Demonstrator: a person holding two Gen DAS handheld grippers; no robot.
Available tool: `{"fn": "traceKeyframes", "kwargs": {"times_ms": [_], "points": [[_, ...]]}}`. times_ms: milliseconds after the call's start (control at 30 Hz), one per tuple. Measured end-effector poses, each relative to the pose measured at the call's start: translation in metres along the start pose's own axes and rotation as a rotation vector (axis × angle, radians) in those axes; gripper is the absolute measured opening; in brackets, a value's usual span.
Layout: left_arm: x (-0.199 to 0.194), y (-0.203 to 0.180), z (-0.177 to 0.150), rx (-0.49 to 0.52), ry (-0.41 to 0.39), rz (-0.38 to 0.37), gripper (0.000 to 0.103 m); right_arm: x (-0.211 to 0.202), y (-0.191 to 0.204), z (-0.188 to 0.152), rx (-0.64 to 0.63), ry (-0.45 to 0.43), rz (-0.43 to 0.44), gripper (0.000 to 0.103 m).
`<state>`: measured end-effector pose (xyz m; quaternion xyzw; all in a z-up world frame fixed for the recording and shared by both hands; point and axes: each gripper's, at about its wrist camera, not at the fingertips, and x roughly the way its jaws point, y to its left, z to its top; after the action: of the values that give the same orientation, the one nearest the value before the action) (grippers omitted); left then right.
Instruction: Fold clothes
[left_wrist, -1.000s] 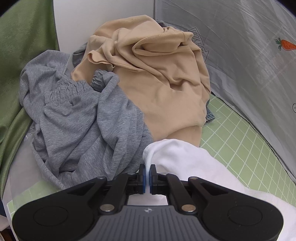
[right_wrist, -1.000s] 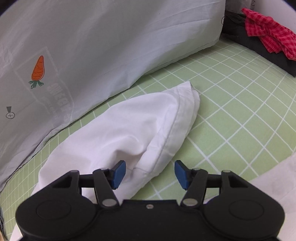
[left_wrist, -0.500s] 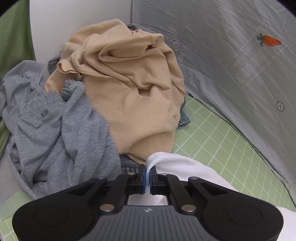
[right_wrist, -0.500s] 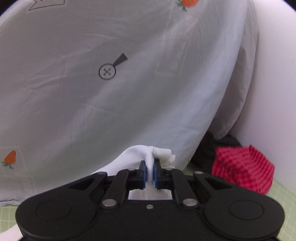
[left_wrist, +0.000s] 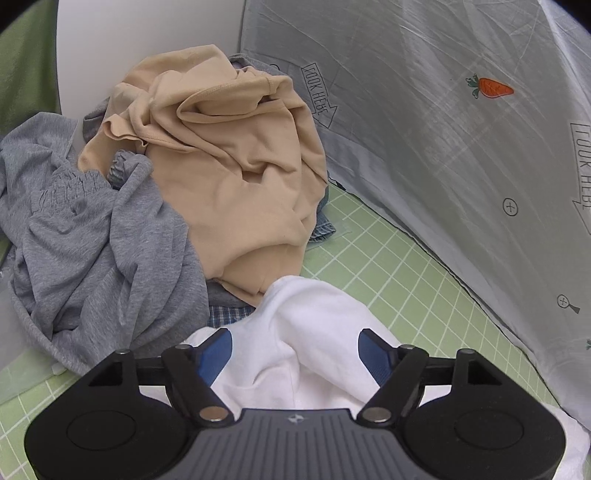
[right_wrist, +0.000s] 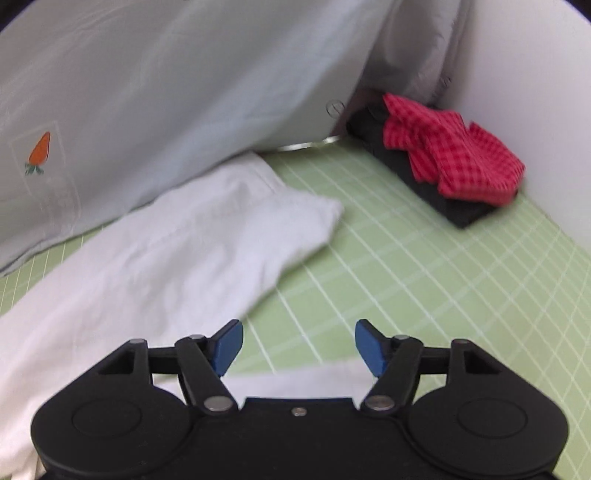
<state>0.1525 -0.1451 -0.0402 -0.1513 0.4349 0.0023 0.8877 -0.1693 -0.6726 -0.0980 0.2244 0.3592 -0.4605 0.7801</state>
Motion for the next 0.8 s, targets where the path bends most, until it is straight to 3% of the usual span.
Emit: {"fn": "traceKeyframes", "kwargs": {"times_ms": [167, 300, 400, 567, 800], "points": [[-0.032, 0.001, -0.031, 0.051, 0.034, -0.069, 0.079, -0.037, -0.046, -0.077, 0.122, 0.081, 0.002, 0.077], [-0.053, 0.001, -0.060, 0.116, 0.072, -0.094, 0.079, -0.052, -0.069, -0.112, 0.150, 0.119, -0.011, 0.078], [-0.067, 0.002, -0.081, 0.152, 0.094, -0.105, 0.079, -0.054, -0.080, -0.127, 0.147, 0.144, -0.024, 0.081], [-0.086, 0.001, -0.115, 0.185, 0.118, -0.103, 0.079, -0.048, -0.091, -0.142, 0.153, 0.211, 0.034, 0.082], [-0.113, -0.008, -0.153, 0.200, 0.119, -0.076, 0.079, -0.046, -0.077, -0.145, -0.056, 0.224, 0.077, 0.081]]}}
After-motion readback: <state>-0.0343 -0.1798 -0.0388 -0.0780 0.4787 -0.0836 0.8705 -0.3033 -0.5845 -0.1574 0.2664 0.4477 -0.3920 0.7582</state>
